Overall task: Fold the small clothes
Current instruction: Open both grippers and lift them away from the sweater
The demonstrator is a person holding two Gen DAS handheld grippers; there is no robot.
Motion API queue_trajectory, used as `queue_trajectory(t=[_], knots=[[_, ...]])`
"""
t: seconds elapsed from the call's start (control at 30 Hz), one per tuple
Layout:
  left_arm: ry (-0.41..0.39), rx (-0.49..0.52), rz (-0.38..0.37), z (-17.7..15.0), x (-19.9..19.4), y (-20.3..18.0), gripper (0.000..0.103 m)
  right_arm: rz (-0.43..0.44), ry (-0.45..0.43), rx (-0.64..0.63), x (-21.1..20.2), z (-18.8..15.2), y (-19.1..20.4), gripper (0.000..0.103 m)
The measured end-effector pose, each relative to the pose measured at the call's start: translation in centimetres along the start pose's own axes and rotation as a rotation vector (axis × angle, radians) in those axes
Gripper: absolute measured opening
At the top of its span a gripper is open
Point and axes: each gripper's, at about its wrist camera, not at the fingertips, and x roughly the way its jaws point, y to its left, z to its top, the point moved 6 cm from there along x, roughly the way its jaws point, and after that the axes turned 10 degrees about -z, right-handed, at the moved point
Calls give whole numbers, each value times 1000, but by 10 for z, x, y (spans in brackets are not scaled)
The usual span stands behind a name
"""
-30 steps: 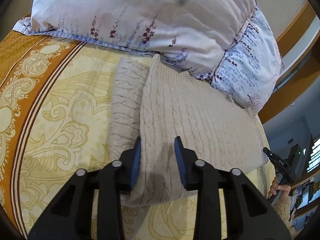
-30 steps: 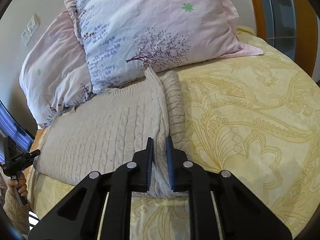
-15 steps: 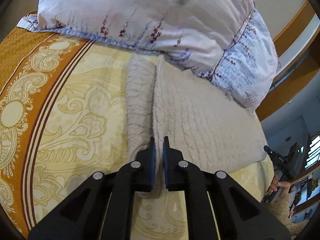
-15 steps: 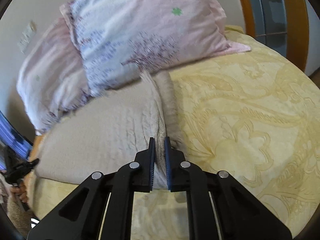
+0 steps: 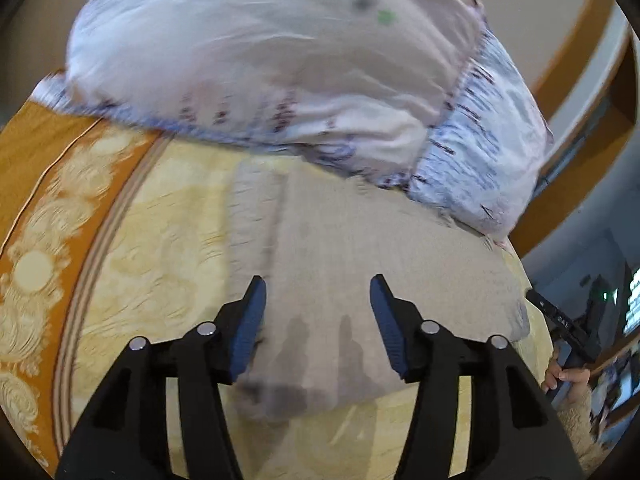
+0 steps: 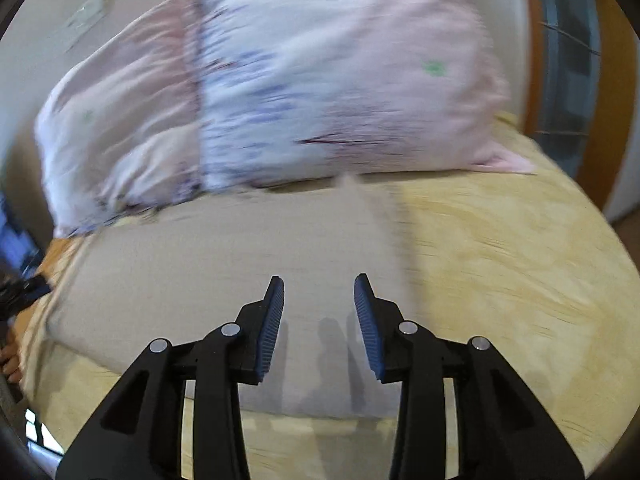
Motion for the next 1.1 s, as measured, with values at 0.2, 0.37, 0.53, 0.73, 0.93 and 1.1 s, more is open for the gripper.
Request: queue_trajectory(t=[0.2, 0.37, 0.53, 0.73, 0.93, 1.1], knots=[[80, 50, 64, -7, 36, -15, 56, 56, 42, -109, 27, 3, 58, 39], [96, 38, 79, -15, 42, -4, 56, 15, 105, -170, 48, -14, 69, 53], [4, -146, -35, 7, 18, 20, 57, 28, 99, -160, 49, -17, 68, 54], [-10, -389, -58, 22, 22, 69, 57, 34, 97, -163, 45, -17, 70, 57], [-7, -460, -94, 26, 34, 83, 57, 33, 98, -160, 41, -19, 70, 57], [3, -478, -136, 26, 44, 78, 57, 36, 97, -158, 41, -18, 70, 59]])
